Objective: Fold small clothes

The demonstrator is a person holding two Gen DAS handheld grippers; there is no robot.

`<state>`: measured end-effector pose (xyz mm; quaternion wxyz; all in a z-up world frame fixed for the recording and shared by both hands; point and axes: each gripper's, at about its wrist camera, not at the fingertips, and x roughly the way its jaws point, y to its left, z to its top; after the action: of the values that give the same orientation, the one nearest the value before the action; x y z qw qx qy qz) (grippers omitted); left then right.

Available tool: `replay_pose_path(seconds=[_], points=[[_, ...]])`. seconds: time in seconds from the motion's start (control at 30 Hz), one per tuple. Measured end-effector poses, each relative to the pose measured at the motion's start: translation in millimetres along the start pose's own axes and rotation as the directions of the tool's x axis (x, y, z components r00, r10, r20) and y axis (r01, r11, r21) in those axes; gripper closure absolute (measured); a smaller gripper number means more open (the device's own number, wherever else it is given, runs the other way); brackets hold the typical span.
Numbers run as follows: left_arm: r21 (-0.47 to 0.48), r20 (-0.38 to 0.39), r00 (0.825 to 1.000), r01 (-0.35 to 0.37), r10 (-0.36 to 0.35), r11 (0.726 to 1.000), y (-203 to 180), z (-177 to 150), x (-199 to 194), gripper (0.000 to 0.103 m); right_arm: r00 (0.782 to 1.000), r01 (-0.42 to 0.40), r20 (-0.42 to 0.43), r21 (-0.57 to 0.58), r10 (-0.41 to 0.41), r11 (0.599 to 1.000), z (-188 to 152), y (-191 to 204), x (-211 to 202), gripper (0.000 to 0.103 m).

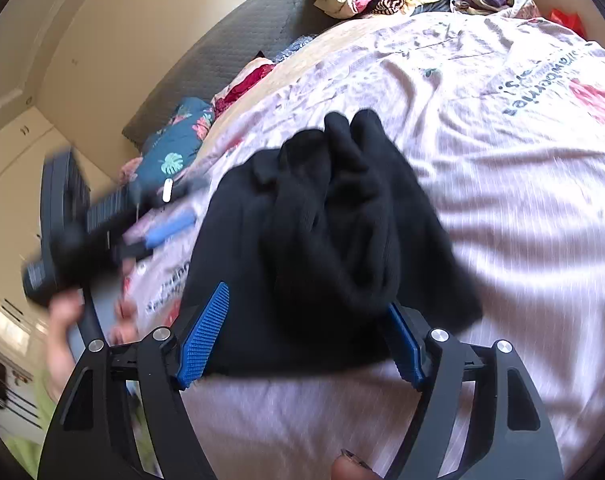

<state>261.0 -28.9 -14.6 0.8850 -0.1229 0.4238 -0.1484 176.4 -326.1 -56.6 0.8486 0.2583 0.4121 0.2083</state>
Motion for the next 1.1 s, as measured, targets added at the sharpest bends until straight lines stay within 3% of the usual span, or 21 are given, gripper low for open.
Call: replay_pose_path(seconds=[0.27, 0.37, 0.43, 0.47, 0.5, 0.6, 0.7, 0.77, 0.93, 1.07, 1.1], points=[[-0.015, -0.025, 1.000, -0.001, 0.000, 1.000, 17.1, -25.0, 4.6, 0.029, 0.992, -0.024, -0.127, -0.021, 0.021, 0.999, 48.8, -11.7, 32.7, 0.030], [0.004, -0.019, 1.000, -0.015, 0.015, 1.000, 14.5, -25.5, 1.2, 0.028, 0.988, 0.024, -0.152, -0.103, -0.040, 0.994, 55.1, -2.3, 44.1, 0.040], [0.009, -0.018, 1.000, -0.021, 0.021, 1.000, 13.9, -26.9, 0.8, 0.028, 0.985, 0.030, -0.165, -0.144, -0.053, 0.989, 56.1, 3.9, 50.9, 0.051], [0.007, -0.021, 1.000, -0.019, 0.019, 1.000, 13.8, -27.1, 1.3, 0.028, 0.985, 0.036, -0.162, -0.164, -0.063, 0.986, 55.4, 6.8, 52.7, 0.069], [0.004, -0.025, 1.000, -0.017, 0.017, 1.000, 13.8, -27.1, 2.2, 0.028, 0.985, 0.040, -0.157, -0.191, -0.071, 0.981, 55.2, 10.9, 53.3, 0.080], [-0.002, -0.032, 0.999, -0.013, 0.013, 1.000, 11.1, -27.3, 1.8, 0.028, 0.989, 0.061, -0.110, -0.305, -0.099, 0.950, 53.8, 28.1, 44.8, 0.090], [0.000, -0.038, 0.999, 0.016, -0.016, 1.000, 3.2, -26.7, 0.5, 0.028, 0.997, 0.051, -0.039, -0.358, -0.069, 0.932, 56.8, 35.6, 25.4, 0.090], [0.016, -0.040, 0.999, 0.024, -0.023, 1.000, -5.4, -27.9, -0.5, 0.028, 0.996, 0.079, -0.018, -0.378, -0.093, 0.922, 57.7, 32.0, 19.7, 0.090], [0.066, -0.081, 0.997, -0.007, 0.013, 0.998, -20.2, -38.4, 11.0, 0.023, 0.986, 0.103, -0.095, -0.289, -0.135, 0.952, 50.0, -7.9, 36.6, 0.089], [0.067, -0.091, 0.996, -0.012, 0.018, 0.998, -20.3, -44.3, 13.9, 0.023, 0.991, 0.079, -0.093, -0.211, -0.101, 0.974, 44.4, -22.1, 35.6, 0.085], [0.065, -0.092, 0.996, -0.010, 0.016, 0.998, -19.8, -44.3, 13.9, 0.023, 0.991, 0.085, -0.087, -0.202, -0.105, 0.976, 43.5, -23.2, 34.0, 0.079]])
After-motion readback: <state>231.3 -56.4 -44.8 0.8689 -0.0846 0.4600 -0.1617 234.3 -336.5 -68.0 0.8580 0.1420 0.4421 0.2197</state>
